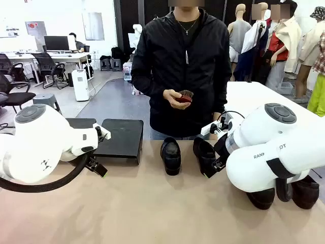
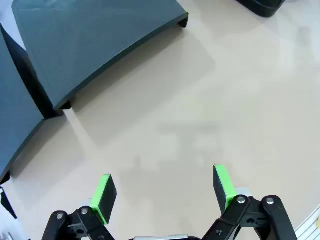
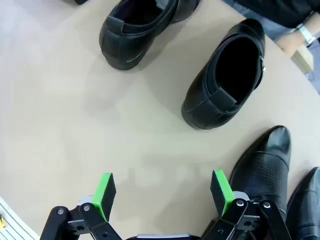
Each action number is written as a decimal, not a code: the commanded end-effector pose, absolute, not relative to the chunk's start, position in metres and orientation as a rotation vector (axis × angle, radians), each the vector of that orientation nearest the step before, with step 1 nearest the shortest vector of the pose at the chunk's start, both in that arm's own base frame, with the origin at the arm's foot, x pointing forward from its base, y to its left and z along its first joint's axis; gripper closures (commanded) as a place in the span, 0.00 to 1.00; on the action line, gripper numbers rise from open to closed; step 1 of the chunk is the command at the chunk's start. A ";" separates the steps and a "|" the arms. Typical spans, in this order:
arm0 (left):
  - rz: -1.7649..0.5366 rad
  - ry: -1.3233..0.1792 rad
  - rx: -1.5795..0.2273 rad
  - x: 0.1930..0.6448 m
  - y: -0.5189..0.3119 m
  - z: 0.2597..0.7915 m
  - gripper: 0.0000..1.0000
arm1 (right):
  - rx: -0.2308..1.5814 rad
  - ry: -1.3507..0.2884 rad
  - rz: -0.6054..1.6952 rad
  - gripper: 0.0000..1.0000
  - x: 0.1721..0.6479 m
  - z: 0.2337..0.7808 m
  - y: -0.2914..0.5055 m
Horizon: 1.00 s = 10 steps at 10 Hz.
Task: Organize the shoes by placing them on the stand.
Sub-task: Pick up one Shoe and place it in the middle of the table.
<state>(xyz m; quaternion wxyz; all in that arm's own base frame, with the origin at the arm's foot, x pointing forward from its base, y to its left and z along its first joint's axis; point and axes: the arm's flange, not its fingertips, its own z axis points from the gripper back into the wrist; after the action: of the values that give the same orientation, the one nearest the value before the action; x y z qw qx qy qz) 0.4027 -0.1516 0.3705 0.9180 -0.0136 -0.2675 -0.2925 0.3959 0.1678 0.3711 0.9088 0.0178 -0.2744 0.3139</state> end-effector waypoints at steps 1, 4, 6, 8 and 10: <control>-0.602 -0.550 -0.028 0.403 -0.152 0.371 0.00 | 0.037 -0.566 0.648 0.00 0.396 0.371 0.168; -0.602 -0.550 -0.028 0.403 -0.152 0.371 0.00 | 0.037 -0.566 0.648 0.00 0.396 0.371 0.168; -0.602 -0.550 -0.028 0.403 -0.152 0.371 0.00 | 0.037 -0.566 0.648 0.00 0.396 0.371 0.168; -0.602 -0.550 -0.028 0.403 -0.152 0.371 0.00 | 0.037 -0.566 0.648 0.00 0.396 0.371 0.168; -0.602 -0.550 -0.028 0.403 -0.152 0.371 0.00 | 0.037 -0.566 0.648 0.00 0.396 0.371 0.168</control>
<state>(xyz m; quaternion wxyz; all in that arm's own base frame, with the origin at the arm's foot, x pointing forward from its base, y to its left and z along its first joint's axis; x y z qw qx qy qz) 0.4027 -0.1517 0.3705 0.9180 -0.0136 -0.2675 -0.2926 0.3960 0.1675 0.3711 0.9090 0.0179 -0.2743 0.3132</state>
